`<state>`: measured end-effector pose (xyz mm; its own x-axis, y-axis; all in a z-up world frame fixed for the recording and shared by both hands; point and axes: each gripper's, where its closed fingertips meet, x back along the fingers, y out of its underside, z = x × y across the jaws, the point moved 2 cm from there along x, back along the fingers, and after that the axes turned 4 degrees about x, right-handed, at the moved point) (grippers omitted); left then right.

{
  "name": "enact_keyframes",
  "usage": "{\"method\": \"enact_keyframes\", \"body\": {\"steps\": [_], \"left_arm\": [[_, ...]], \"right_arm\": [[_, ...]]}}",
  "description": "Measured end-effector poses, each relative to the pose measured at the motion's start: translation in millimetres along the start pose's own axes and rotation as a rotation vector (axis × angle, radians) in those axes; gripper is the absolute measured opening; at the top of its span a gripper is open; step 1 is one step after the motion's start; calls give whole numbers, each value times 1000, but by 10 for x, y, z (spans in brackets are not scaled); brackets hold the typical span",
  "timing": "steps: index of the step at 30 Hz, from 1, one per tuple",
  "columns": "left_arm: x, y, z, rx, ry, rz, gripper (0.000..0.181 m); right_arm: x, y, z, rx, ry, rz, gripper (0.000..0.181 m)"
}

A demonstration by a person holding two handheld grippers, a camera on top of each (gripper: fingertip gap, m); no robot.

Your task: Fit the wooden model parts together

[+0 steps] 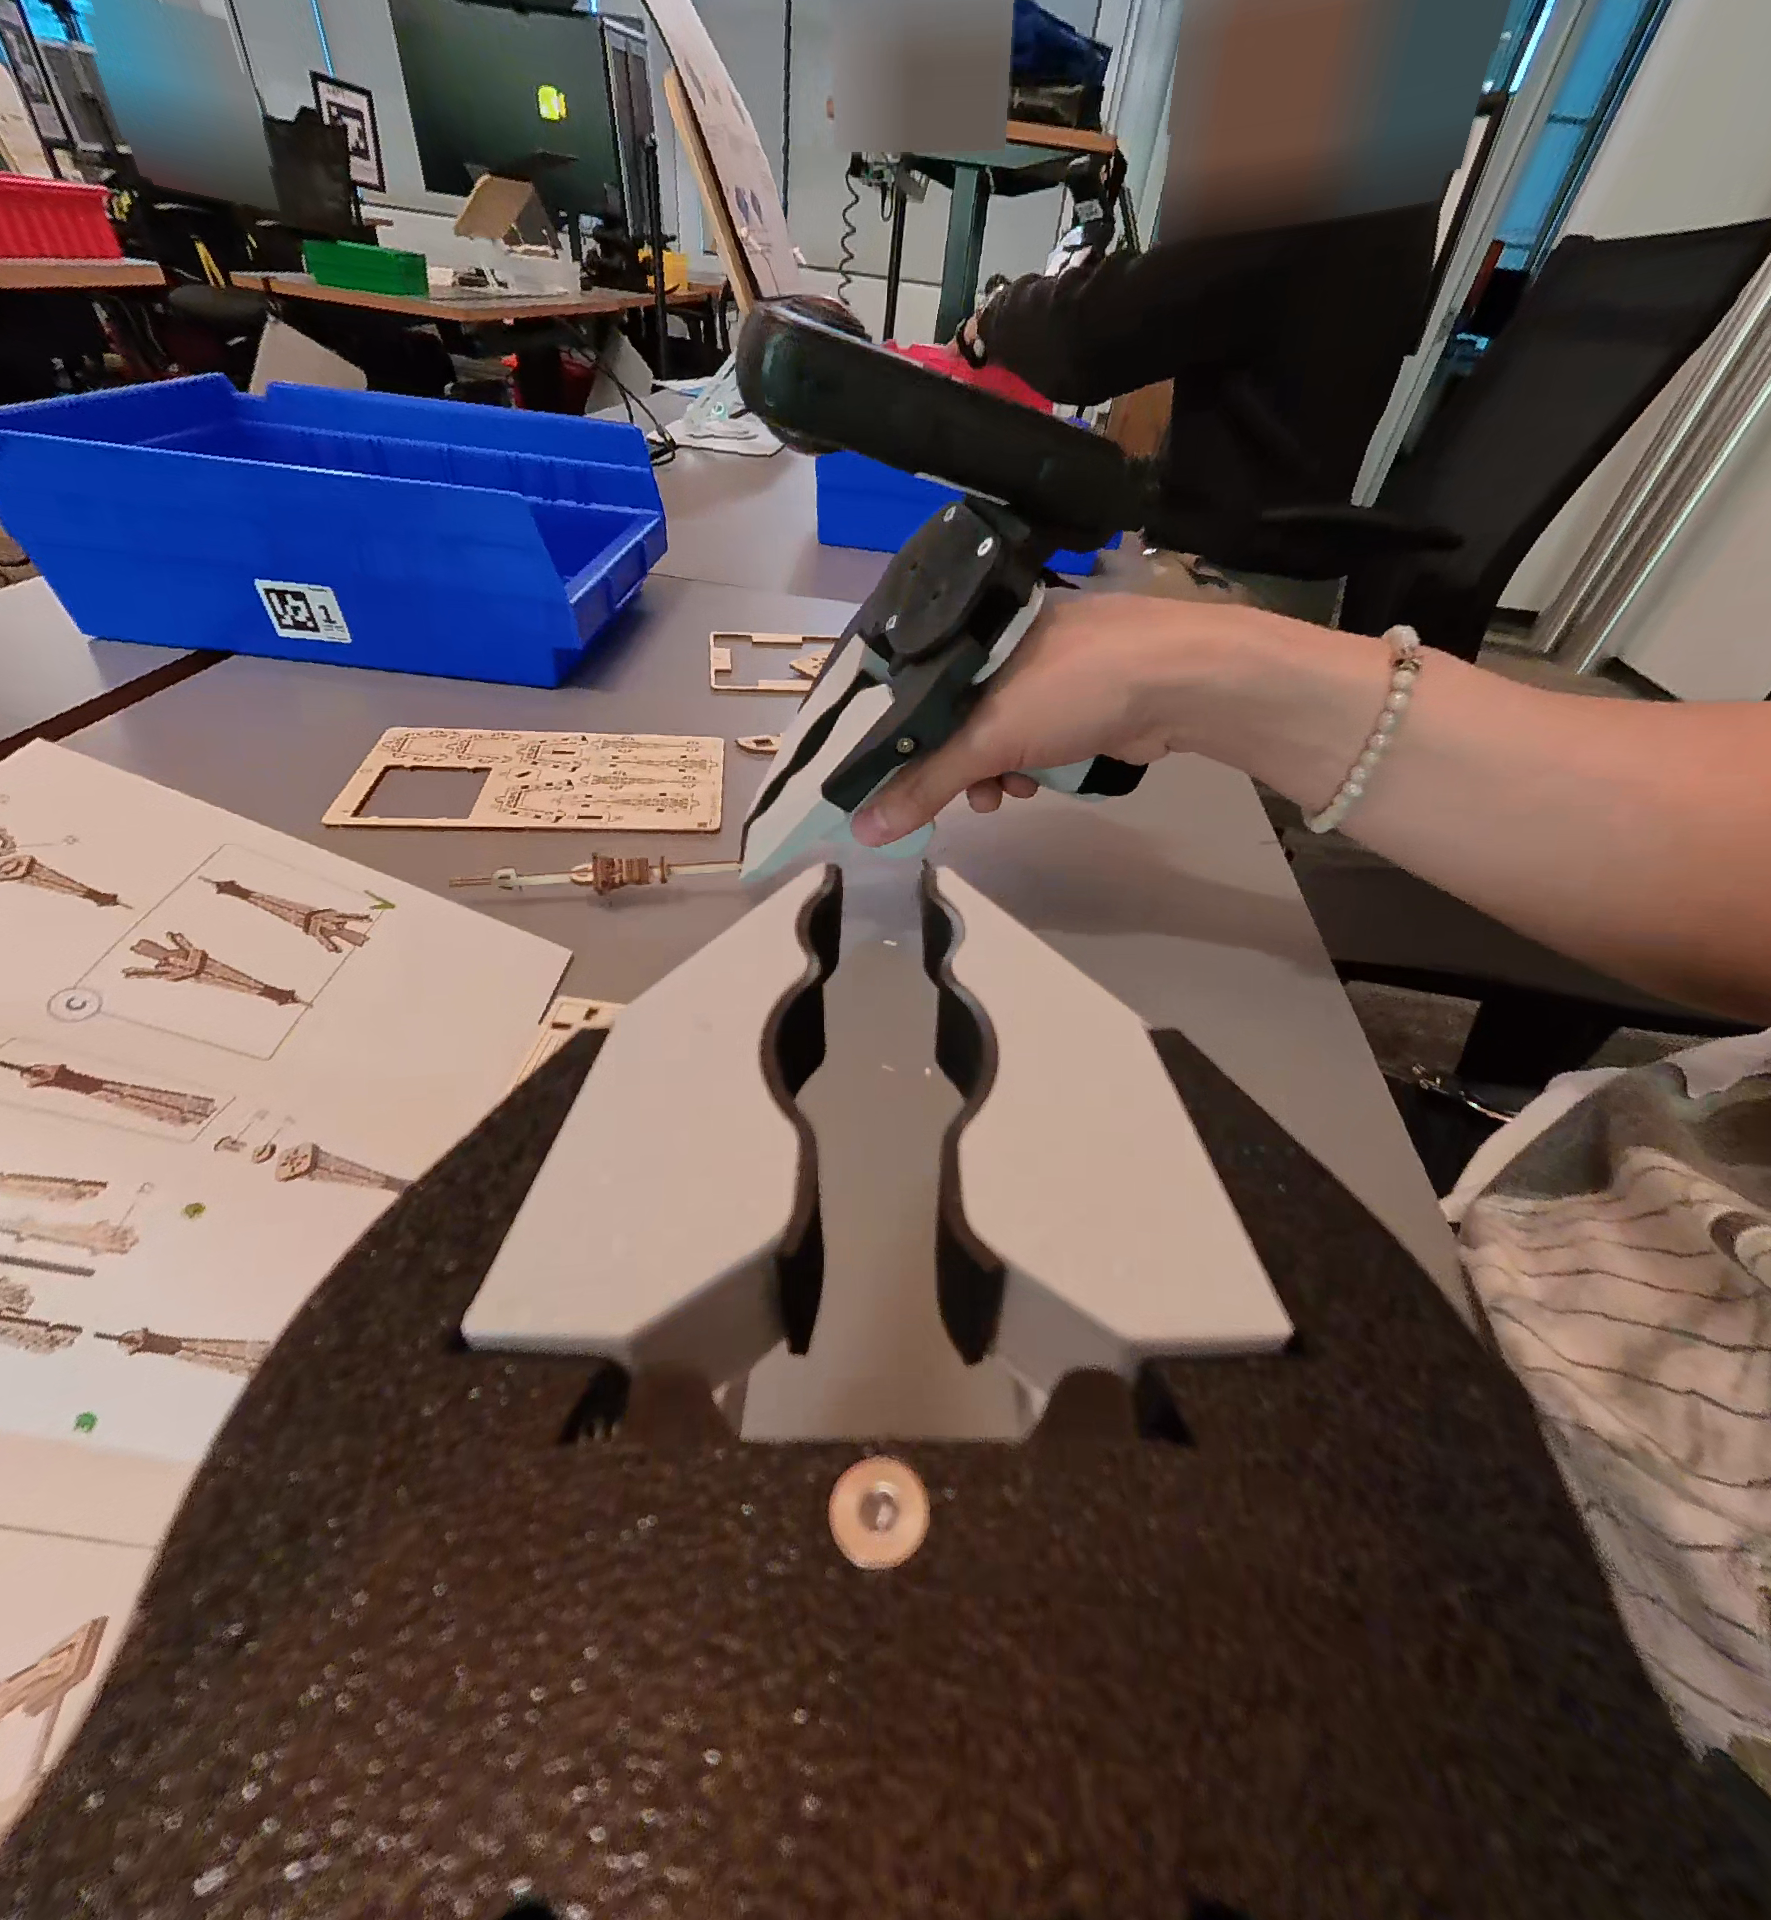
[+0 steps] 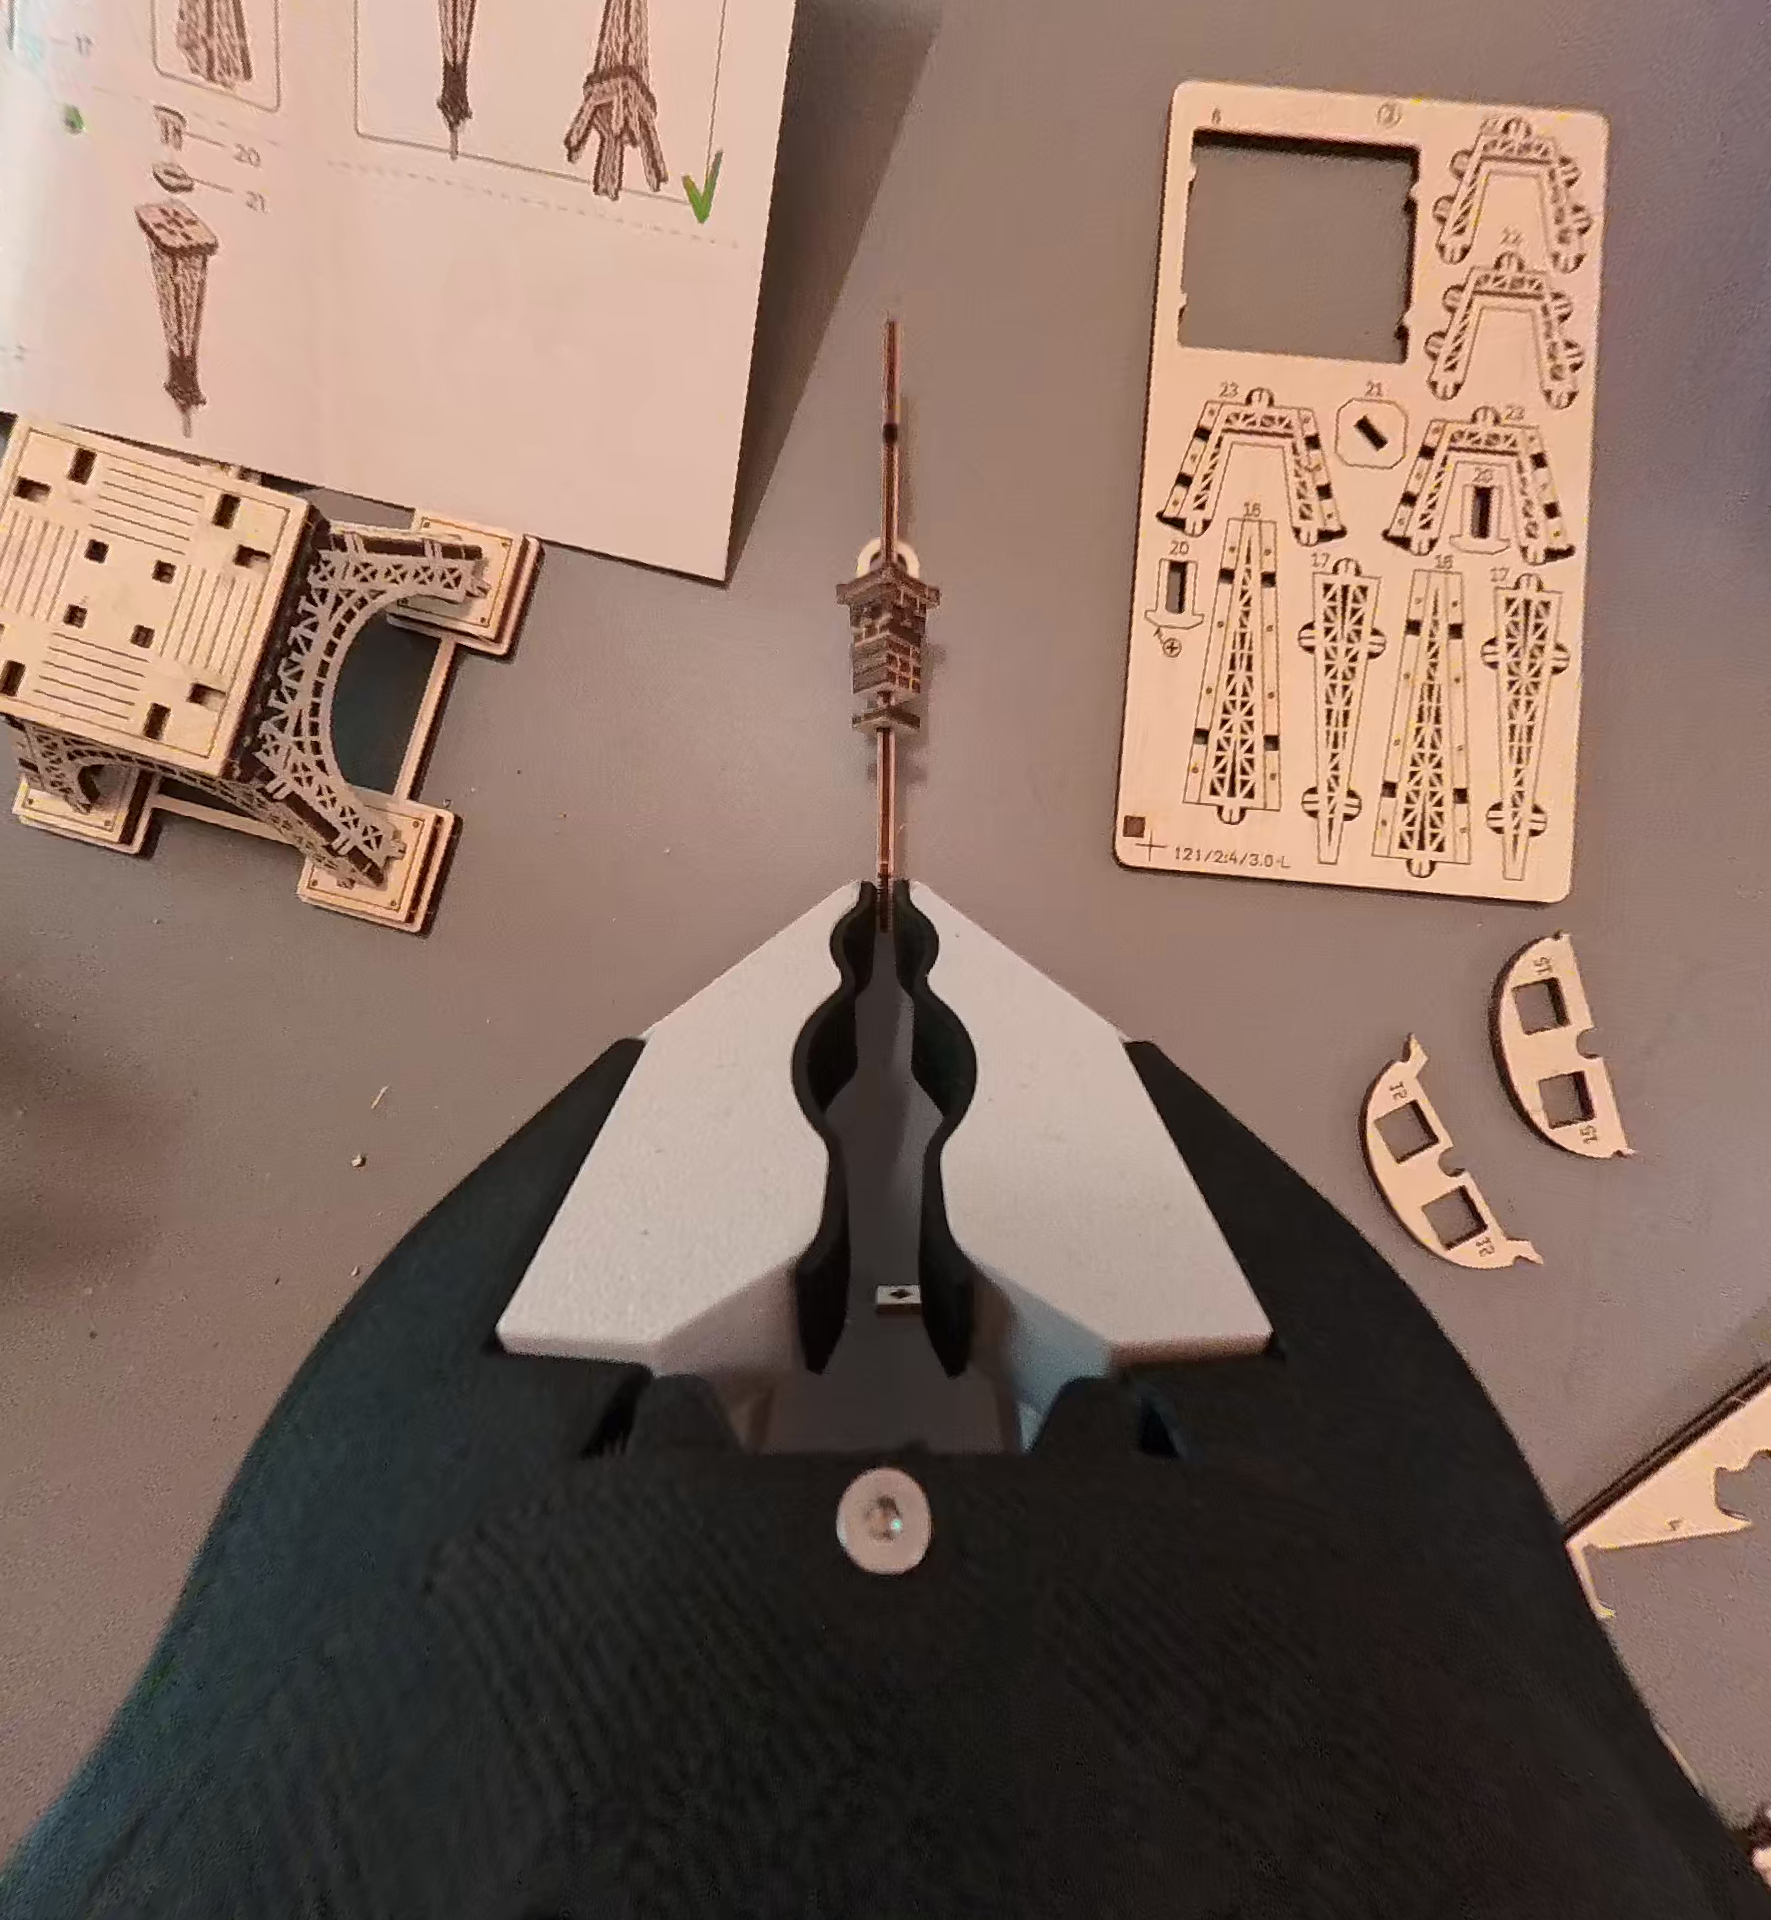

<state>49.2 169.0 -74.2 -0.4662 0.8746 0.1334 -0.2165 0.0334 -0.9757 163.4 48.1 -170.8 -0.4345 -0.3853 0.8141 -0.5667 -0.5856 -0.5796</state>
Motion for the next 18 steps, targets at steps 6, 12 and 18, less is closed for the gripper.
{"method": "enact_keyframes", "body": {"steps": [6,12,18], "left_arm": [[8,-7,-6,8,1,5,12],[11,-25,2,25,10,19,12],[28,-11,-19,9,-8,7,12]], "right_arm": [[-56,54,-21,-13,-22,-45,1],[-68,23,-42,-24,-52,-44,15],[117,20,-24,-1,-47,-15,40]]}}
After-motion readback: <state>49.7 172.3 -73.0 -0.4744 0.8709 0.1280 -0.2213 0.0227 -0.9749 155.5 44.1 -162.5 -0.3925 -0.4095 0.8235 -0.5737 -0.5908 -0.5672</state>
